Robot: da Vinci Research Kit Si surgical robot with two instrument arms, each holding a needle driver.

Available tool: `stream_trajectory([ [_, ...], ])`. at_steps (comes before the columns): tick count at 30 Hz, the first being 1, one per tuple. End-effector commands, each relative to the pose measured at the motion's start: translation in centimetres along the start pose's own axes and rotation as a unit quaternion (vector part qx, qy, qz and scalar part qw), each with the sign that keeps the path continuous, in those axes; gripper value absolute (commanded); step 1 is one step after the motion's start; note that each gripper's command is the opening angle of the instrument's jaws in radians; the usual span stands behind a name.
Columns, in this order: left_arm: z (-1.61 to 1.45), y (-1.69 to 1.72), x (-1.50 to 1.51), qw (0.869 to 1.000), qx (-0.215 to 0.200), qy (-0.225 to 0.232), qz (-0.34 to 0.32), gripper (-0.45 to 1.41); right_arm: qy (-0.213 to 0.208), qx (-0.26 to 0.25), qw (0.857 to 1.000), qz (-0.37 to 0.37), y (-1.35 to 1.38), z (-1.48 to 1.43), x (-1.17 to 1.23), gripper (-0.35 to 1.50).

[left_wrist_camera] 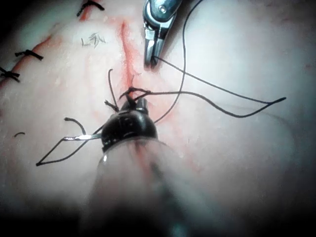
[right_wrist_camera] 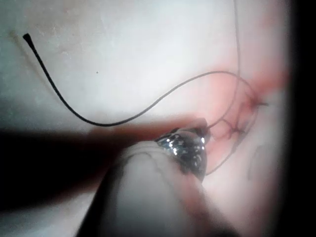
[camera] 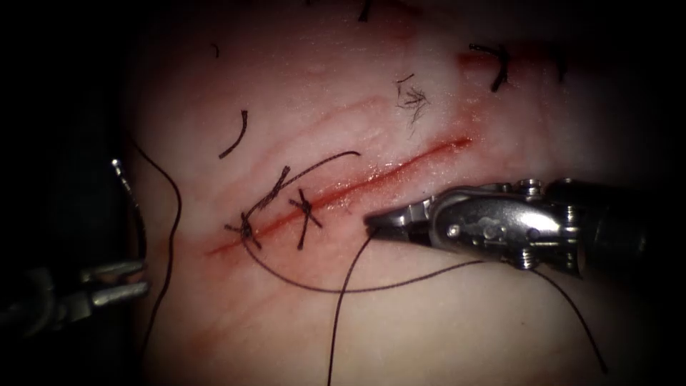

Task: Wound Closure
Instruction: Pull the suture through the incision with the right tool until a short tail remains on the top side.

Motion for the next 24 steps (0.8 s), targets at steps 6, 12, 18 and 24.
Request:
stream_trajectory([
  [6, 0.08, -0.01, 0.02, 1.0, 0.001, 0.001, 0.001, -0.35, 0.002, 0.018, 1.0, 0.003, -0.05, 0.05, 0.08, -0.35],
  [12, 0.08, 0.0, 0.02, 1.0, 0.001, 0.001, 0.001, -0.35, 0.01, 0.031, 0.999, 0.016, -0.26, -0.04, 0.25, -0.35],
  [18, 0.1, 0.01, 0.02, 1.0, 0.002, 0.001, 0.0, -0.35, 0.022, 0.055, 0.998, 0.027, -0.6, -0.26, 0.6, -0.35],
  [24, 0.11, 0.01, 0.02, 1.0, 0.002, 0.001, 0.0, -0.35, 0.033, 0.087, 0.995, 0.04, -0.91, -0.45, 1.04, -0.35],
])
